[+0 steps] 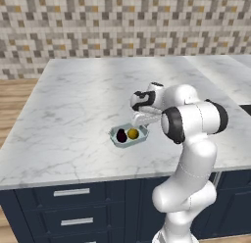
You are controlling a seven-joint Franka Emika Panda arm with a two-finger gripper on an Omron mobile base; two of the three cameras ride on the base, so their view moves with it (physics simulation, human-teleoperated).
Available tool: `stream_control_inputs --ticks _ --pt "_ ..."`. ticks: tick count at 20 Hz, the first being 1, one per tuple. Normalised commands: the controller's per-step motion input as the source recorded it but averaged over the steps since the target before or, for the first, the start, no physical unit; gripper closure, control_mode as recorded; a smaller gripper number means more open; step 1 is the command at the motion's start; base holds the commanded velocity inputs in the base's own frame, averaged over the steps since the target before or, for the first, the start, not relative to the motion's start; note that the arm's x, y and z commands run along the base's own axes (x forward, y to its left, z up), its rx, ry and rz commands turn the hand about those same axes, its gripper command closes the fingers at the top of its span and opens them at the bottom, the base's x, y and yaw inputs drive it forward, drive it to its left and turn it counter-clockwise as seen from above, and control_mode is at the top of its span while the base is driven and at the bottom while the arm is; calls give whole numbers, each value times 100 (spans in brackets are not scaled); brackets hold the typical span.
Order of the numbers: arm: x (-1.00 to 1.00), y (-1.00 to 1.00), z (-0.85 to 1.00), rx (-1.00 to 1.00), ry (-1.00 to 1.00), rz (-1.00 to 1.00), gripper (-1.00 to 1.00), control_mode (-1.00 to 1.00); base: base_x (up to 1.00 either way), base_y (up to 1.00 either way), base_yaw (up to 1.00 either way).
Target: Take the lemon and eggplant out of the freezer and place them in the tupperware container on the counter. Then put the tupperware containing the vegetables back in the freezer.
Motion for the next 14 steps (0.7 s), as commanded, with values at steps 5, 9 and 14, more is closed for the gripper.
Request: stream_control_inputs --ticks 5,9,14 --pt "-46 0 100 9 -4 -13 100 -100 0 0 0" --pt "-65 0 100 9 -5 -15 100 -100 0 0 0" --pt "-94 -1 100 3 -2 -9 100 -100 0 0 0"
